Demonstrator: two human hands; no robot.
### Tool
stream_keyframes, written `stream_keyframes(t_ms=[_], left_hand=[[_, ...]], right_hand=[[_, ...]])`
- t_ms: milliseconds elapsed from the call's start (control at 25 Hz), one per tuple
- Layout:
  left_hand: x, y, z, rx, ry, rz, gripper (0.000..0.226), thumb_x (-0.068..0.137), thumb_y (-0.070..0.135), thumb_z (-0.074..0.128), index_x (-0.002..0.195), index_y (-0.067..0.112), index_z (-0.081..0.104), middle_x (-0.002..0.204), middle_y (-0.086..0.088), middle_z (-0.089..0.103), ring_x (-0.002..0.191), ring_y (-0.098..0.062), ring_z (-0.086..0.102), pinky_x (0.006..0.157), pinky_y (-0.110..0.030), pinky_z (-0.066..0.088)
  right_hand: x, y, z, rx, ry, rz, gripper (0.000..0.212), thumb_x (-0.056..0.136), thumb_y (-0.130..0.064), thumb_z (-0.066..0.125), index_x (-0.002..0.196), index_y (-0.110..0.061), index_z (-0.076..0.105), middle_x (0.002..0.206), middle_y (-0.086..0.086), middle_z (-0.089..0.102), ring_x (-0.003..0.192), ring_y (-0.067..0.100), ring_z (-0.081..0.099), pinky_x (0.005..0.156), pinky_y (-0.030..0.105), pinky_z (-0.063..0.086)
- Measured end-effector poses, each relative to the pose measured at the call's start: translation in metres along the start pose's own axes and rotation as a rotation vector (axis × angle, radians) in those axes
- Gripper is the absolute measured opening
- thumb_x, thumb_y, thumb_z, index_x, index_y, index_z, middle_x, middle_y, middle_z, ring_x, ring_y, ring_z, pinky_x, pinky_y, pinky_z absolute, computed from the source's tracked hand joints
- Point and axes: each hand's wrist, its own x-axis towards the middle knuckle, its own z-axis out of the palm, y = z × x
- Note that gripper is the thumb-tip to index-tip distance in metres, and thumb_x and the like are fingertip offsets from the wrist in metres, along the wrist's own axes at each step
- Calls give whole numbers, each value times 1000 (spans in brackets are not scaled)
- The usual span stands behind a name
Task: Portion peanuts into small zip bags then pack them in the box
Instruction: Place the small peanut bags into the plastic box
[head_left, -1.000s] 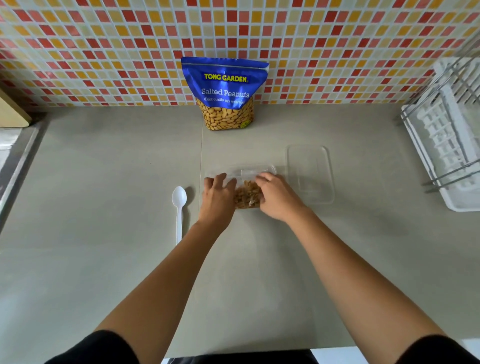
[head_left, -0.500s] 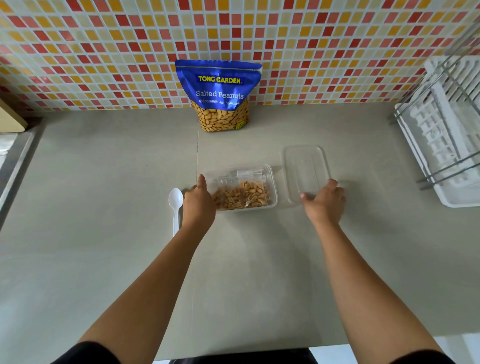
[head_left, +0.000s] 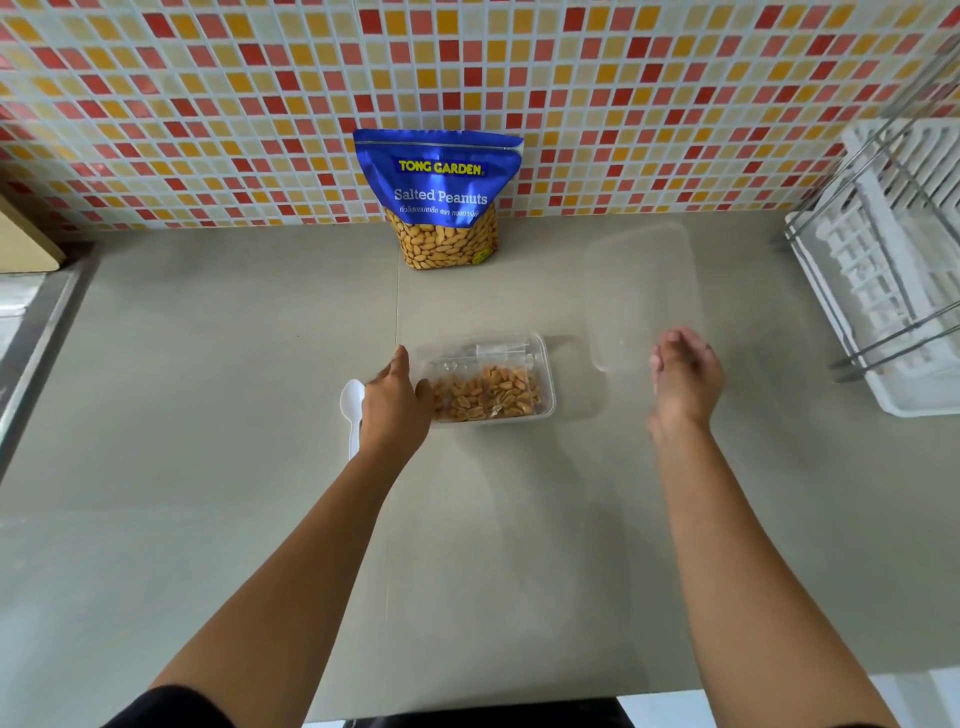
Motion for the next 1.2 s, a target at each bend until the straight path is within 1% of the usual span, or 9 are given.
stream_keyframes(t_ms=[80, 240, 360, 440, 560, 680, 840, 960, 1200], left_hand=[[-1, 9, -7, -10, 98, 40, 50, 98, 22, 40, 145, 8, 29, 141, -15, 46, 126, -32, 46, 94, -35, 42], [1, 31, -22, -324, 222, 94, 49, 100, 35, 32, 137, 5, 42, 132, -17, 55, 120, -31, 53, 99, -37, 42], [8, 36, -33, -903, 19, -37, 52, 99, 42, 34, 135, 6, 44, 129, -12, 57, 111, -24, 61, 97, -35, 48], [7, 33, -34, -1033, -103, -49, 45, 98, 31, 43, 137, 8, 41, 120, -7, 61, 102, -20, 65, 89, -26, 52], [0, 25, -26, -918, 2, -81, 45, 94, 17, 51, 137, 8, 41, 100, 0, 66, 90, -15, 66, 82, -24, 53], [-9, 18, -19, -487, 172, -125, 42, 94, 26, 42, 134, 12, 47, 119, -7, 64, 106, -24, 59, 89, -33, 46], [-24, 17, -9, -285, 193, -155, 38, 98, 20, 34, 125, 0, 52, 128, -17, 55, 114, -33, 52, 84, -29, 37], [-24, 12, 0, -229, 154, -190, 35, 98, 13, 33, 119, -6, 52, 126, -21, 51, 115, -37, 50, 91, -38, 39], [-16, 3, 8, -175, 94, -180, 33, 96, 11, 32, 114, -2, 56, 80, -16, 53, 82, -36, 54, 77, -42, 48]], right_hand=[[-13, -19, 11, 74, -122, 67, 14, 92, -10, 55, 84, -20, 59, 65, -9, 60, 49, -1, 50, 50, 14, 41], [-35, -36, 34, -14, -362, 117, 10, 91, -20, 59, 81, -21, 63, 72, -9, 64, 51, 0, 51, 45, 12, 37], [-46, -32, 45, -178, -508, 134, 9, 90, -24, 61, 82, -21, 64, 74, -9, 65, 52, -3, 53, 44, 10, 37], [-52, -26, 51, -251, -530, 142, 7, 90, -24, 60, 84, -21, 63, 76, -7, 65, 55, -3, 53, 45, 9, 38], [-61, -14, 58, -149, -524, 188, 13, 92, -18, 58, 105, -17, 57, 91, 1, 67, 77, 1, 63, 67, 12, 50], [-65, 0, 58, -288, -575, 86, 40, 95, -10, 51, 134, -7, 46, 128, 6, 58, 116, 9, 56, 99, 19, 42], [-66, 14, 58, -700, -559, -131, 42, 98, -9, 38, 140, -8, 40, 143, 9, 46, 133, 19, 43, 104, 18, 31], [-68, 17, 56, -955, -547, -142, 42, 99, -9, 33, 140, -5, 37, 142, 16, 45, 130, 30, 42, 101, 25, 32], [-62, 31, 49, -1136, -585, -181, 40, 96, -7, 34, 135, -9, 45, 128, 20, 57, 117, 35, 52, 90, 32, 40]])
